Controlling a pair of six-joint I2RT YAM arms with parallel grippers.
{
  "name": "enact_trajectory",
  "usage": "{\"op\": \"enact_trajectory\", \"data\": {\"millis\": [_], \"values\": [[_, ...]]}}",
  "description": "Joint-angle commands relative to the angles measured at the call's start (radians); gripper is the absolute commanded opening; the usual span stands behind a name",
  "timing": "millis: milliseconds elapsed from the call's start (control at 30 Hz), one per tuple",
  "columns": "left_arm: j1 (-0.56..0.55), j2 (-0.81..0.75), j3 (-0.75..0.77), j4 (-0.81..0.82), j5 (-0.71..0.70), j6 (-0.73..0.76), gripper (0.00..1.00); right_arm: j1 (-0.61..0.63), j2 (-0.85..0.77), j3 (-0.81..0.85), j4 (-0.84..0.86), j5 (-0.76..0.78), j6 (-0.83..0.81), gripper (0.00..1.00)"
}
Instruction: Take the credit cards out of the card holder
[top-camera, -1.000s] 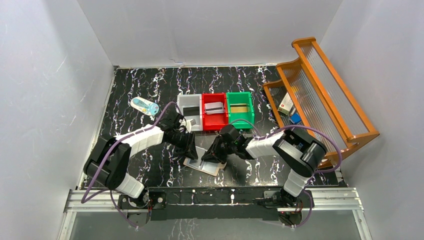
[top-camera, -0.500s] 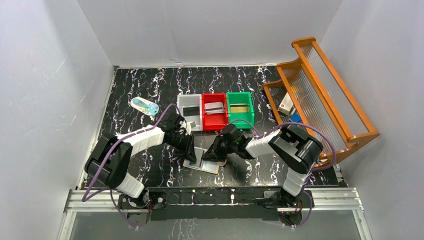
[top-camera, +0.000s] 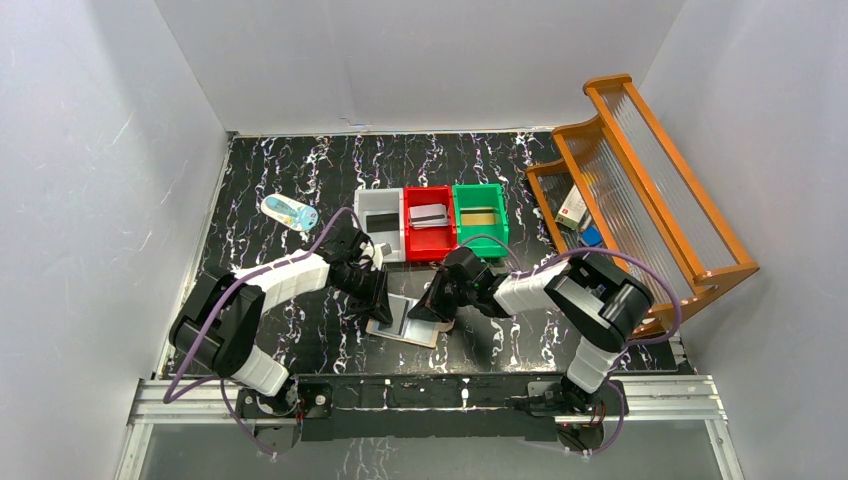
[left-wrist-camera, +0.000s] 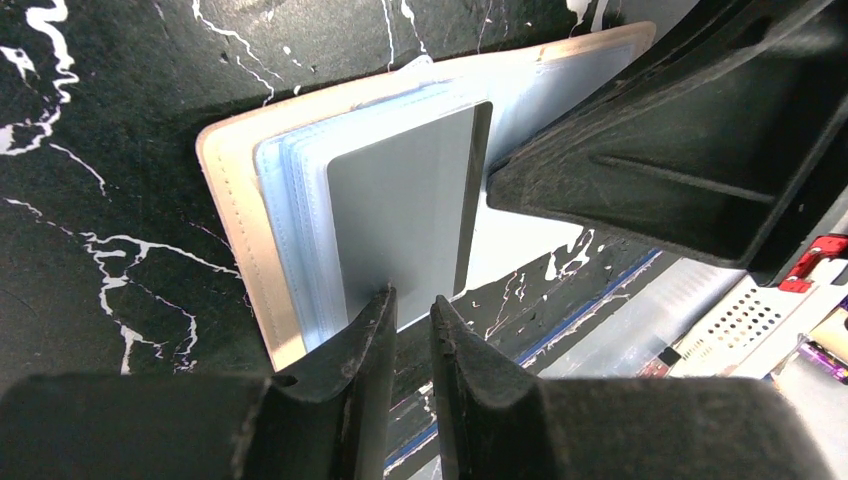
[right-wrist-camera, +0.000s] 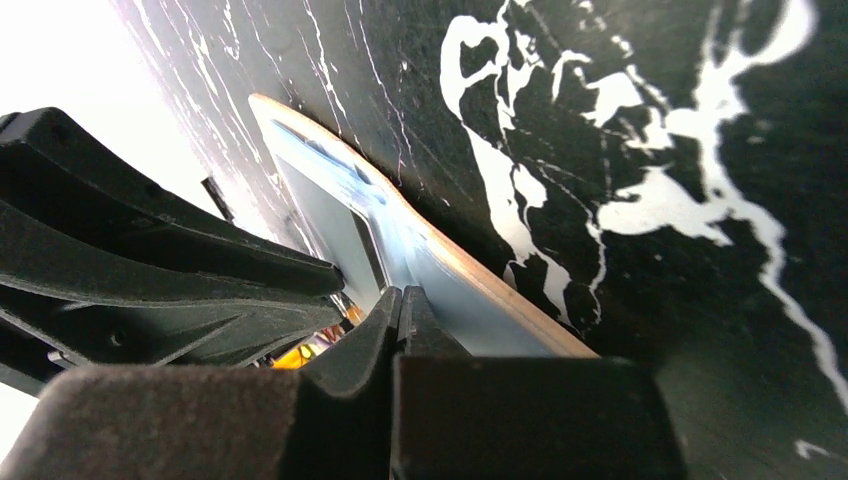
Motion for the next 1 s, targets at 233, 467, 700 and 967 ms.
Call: {"op": "enact_trajectory", "data": {"millis": [233,467,700,967], "values": [[-0.005,-0.052,0.039,-0.076,-0.059,0.018,0.24,-0.016,-0.034,0.017,-0.032,-0.016,-0.070,0.18],[-0.005,-0.093,0.139,-0.107,-0.029,0.018,0.30,-0.016,-0.042,0.037,-0.039,-0.012,-0.090,0.29],[-0.004,-0.032,0.140,-0.140,-0.070,0.029,0.33,-0.016,-0.030,0.044,-0.008,-0.038,-0.093,0.32],[-0.004,0.030,0.110,-0.161,-0.024,0.065,0.34,-0.016,-0.020,0.048,0.022,-0.059,-0.086,0.33]]}}
